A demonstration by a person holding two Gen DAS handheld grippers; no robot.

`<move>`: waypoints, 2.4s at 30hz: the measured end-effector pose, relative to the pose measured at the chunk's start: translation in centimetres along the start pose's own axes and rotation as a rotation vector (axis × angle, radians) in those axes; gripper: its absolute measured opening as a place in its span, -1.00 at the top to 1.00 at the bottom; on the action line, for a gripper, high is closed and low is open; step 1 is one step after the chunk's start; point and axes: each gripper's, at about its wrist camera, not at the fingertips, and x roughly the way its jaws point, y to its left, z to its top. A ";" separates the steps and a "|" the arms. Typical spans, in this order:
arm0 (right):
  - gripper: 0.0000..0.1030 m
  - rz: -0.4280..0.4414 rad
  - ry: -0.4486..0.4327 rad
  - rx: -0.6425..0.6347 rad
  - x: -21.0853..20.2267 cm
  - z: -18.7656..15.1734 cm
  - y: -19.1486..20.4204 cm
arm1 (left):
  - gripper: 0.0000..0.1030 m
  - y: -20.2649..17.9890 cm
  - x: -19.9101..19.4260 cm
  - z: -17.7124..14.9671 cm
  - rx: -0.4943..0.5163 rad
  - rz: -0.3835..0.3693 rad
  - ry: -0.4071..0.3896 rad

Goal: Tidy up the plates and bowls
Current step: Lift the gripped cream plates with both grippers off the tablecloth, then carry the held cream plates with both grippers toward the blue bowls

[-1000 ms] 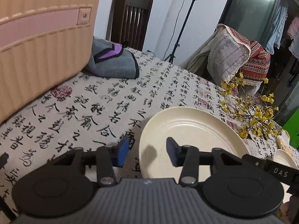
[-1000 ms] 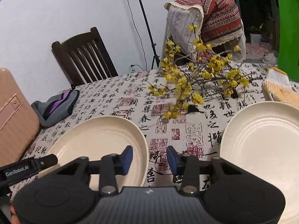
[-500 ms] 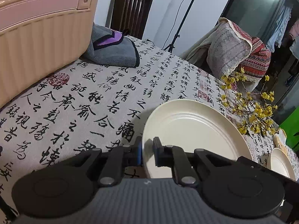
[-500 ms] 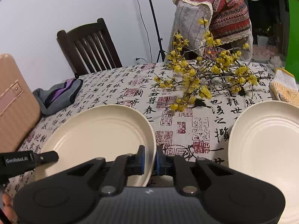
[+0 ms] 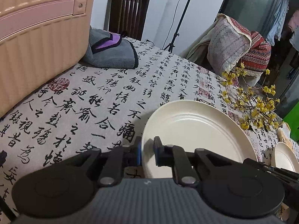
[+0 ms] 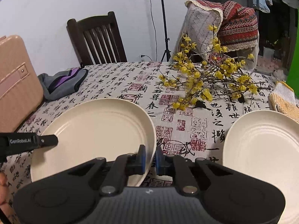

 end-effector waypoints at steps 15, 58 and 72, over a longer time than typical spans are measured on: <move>0.77 -0.022 0.010 -0.026 0.1 0.1 0.4 | 0.71 -0.5 -0.1 -0.1 0.046 0.027 -0.011; 0.80 -0.007 -0.103 0.015 -4.5 -0.4 -0.8 | 0.71 -3.0 -4.1 -0.6 0.106 0.010 -0.104; 0.81 -0.011 -0.135 0.088 -8.7 -1.5 -2.9 | 0.71 -5.1 -8.3 -1.8 0.105 -0.037 -0.144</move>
